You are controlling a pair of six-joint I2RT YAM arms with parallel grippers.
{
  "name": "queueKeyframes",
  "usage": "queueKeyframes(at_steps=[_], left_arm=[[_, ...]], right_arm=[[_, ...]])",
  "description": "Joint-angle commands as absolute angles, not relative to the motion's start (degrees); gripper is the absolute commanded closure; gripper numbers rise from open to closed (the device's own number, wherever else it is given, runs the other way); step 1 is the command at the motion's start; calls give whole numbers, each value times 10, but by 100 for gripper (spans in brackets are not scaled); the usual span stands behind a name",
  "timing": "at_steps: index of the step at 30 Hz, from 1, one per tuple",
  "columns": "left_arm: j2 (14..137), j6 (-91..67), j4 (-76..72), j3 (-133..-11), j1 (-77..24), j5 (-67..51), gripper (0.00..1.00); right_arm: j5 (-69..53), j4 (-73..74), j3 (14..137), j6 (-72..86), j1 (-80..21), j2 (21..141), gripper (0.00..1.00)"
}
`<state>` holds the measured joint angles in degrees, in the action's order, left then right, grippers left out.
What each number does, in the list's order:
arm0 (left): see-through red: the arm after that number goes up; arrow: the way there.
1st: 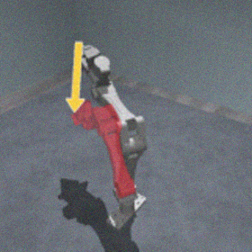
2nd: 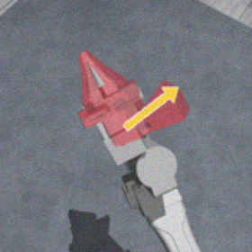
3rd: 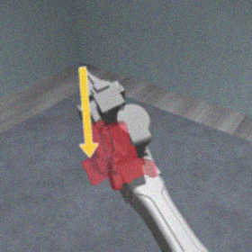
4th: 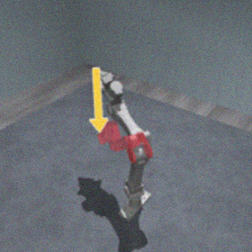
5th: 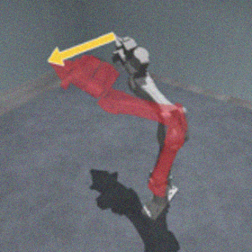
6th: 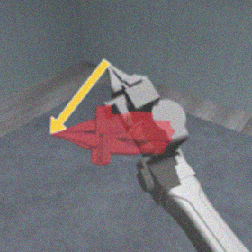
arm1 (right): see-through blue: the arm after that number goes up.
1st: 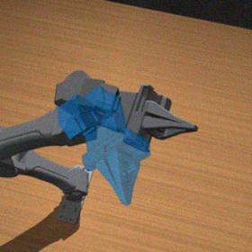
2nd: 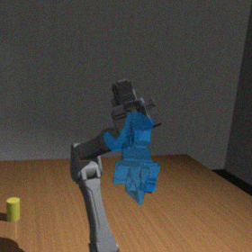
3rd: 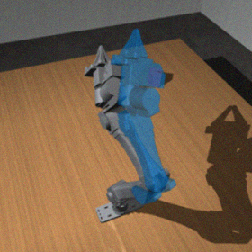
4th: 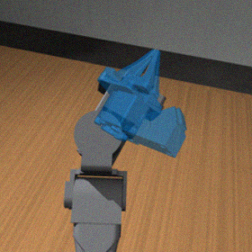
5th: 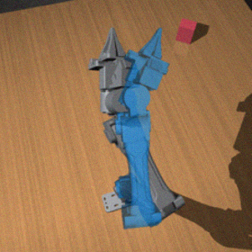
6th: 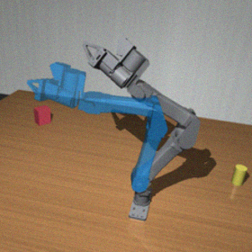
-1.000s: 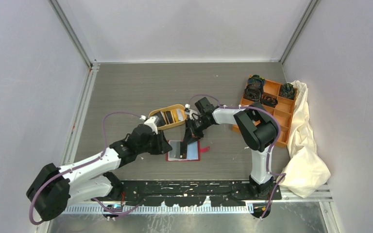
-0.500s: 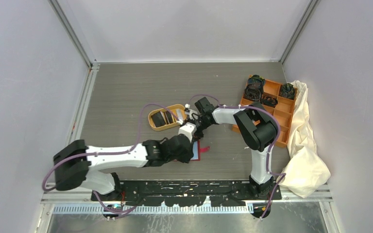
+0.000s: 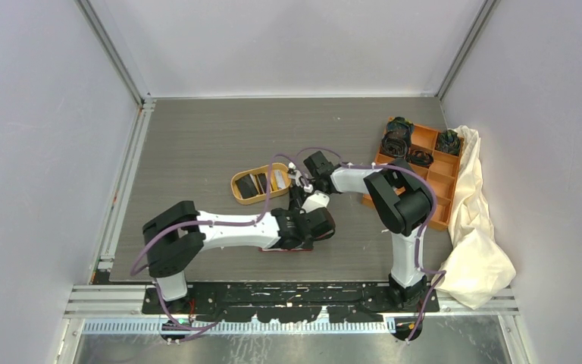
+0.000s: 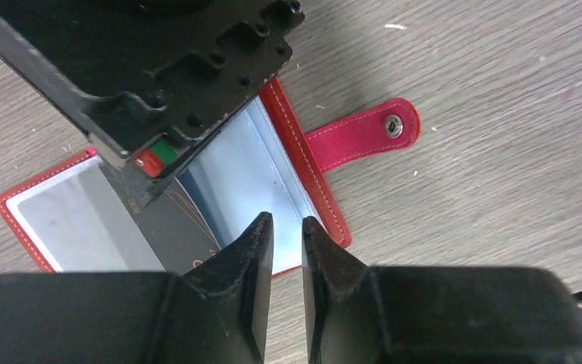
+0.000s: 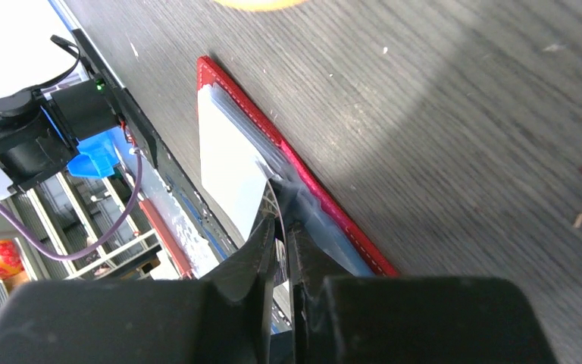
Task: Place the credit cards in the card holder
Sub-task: Insert the credit card into the card holder.
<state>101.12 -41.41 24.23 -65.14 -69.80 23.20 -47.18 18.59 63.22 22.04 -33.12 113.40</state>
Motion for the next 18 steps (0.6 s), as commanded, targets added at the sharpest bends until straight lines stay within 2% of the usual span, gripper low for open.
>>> queueKeyframes(at_steps=[1, 18], left_arm=[[1046, -428, 326, -710, -701, 280, 78], [1035, -419, 311, -666, -690, 264, 73]], right_arm=[[-417, 194, 640, 197, -337, 1150, 84], [-415, 201, 642, 190, -335, 1149, 79]])
